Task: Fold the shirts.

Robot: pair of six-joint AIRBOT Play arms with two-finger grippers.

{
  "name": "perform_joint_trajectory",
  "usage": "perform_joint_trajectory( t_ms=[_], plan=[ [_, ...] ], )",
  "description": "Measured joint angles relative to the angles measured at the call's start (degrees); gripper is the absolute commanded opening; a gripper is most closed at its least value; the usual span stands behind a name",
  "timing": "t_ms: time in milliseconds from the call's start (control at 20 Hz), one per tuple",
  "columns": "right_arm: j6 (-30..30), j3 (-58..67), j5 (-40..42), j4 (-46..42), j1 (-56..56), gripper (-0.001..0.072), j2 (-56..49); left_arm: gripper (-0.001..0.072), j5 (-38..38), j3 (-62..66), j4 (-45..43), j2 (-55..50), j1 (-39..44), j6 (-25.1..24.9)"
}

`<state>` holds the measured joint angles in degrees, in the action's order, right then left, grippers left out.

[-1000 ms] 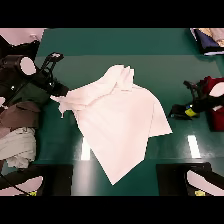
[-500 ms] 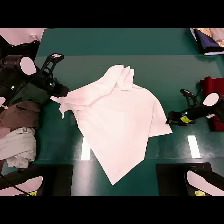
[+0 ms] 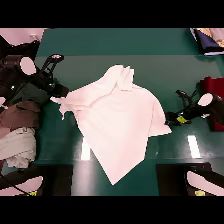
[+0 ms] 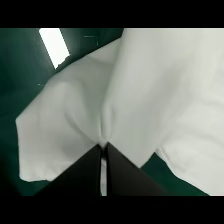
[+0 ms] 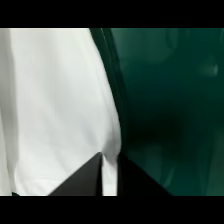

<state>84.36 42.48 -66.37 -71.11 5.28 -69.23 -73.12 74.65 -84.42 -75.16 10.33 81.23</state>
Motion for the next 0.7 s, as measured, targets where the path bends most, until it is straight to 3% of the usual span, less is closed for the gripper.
perform_joint_trajectory(
  t_ms=[250,700],
  plan=[
    [0.0,7.7,0.2,-3.0,-1.6,0.0013,-0.7,0.0028,-3.5,0.0,0.4,0.1,0.0,0.0],
    [1.0,49.2,-2.9,-4.1,1.7,0.0016,-10.8,0.0029,-5.4,-13.0,15.8,9.6,0.0,-0.1]
  ],
)
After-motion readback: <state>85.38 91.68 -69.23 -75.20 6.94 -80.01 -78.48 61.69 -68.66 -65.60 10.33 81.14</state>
